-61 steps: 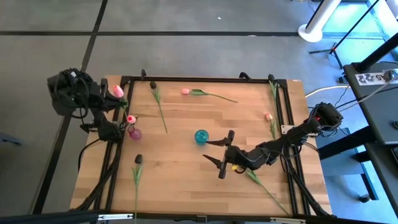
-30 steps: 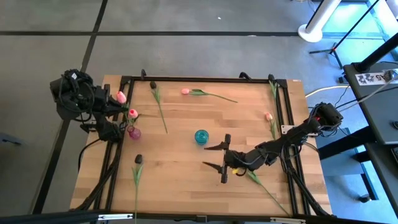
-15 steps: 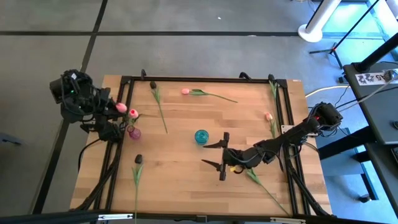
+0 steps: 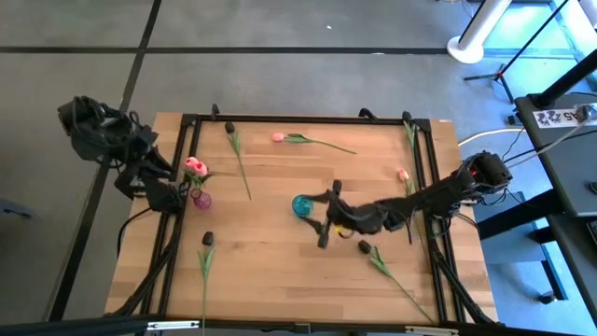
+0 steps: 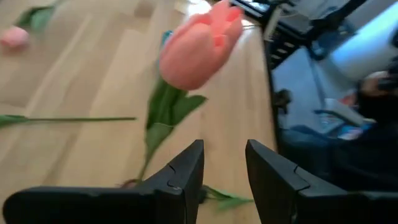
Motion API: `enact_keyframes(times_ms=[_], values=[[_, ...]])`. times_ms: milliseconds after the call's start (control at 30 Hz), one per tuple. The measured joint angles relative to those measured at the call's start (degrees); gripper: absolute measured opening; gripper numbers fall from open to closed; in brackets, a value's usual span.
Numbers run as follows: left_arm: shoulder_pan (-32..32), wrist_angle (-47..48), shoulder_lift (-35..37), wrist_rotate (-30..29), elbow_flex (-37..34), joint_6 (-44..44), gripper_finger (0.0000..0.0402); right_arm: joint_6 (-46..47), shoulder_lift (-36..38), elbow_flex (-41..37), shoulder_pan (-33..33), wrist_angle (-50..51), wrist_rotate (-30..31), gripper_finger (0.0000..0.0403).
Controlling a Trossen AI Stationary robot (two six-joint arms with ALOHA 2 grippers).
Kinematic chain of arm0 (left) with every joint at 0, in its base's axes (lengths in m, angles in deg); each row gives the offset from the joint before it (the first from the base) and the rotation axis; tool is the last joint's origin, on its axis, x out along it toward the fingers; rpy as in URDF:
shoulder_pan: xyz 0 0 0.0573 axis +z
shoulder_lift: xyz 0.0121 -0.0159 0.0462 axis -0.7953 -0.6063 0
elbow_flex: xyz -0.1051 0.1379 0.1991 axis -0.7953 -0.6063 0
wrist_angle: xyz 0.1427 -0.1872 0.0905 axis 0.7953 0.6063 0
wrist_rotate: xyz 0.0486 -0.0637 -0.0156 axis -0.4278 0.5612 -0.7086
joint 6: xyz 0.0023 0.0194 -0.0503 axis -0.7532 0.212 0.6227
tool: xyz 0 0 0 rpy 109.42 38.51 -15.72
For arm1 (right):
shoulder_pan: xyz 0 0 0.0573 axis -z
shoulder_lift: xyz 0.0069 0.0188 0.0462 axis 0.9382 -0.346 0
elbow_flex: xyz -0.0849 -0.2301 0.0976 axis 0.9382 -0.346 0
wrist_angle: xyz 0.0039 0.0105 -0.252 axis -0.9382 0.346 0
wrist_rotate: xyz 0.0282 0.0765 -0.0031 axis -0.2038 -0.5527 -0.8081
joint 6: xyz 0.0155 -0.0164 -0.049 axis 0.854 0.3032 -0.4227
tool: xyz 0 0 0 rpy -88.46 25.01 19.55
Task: Sort flowers into vase by color
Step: Put the top pink tulip into the purple vase
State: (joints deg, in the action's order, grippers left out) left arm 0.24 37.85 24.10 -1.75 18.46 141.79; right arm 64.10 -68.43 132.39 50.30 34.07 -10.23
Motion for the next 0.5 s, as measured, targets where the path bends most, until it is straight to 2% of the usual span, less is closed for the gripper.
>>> enact_keyframes(times_ms=[67,233,333,500], values=[[0.5,-0.4,0.0,-1.0,1.6,-3.1,0.0112,1.5,0.0,0.0,3.1,0.7,-0.1,0.0247],[1.7,-7.2,0.0,-9.2,2.8,-15.2,0.0110,4.0,-0.4,0.6,13.2,6.4,-1.0,0.0247],[2.0,-11.3,0.0,-15.8,3.0,-19.9,0.0110,3.2,-1.5,3.3,19.8,14.2,-4.2,0.0246],[2.7,-11.3,0.0,-25.9,4.0,-25.0,0.0110,1.7,-4.5,5.2,32.1,27.6,-11.5,0.0246]])
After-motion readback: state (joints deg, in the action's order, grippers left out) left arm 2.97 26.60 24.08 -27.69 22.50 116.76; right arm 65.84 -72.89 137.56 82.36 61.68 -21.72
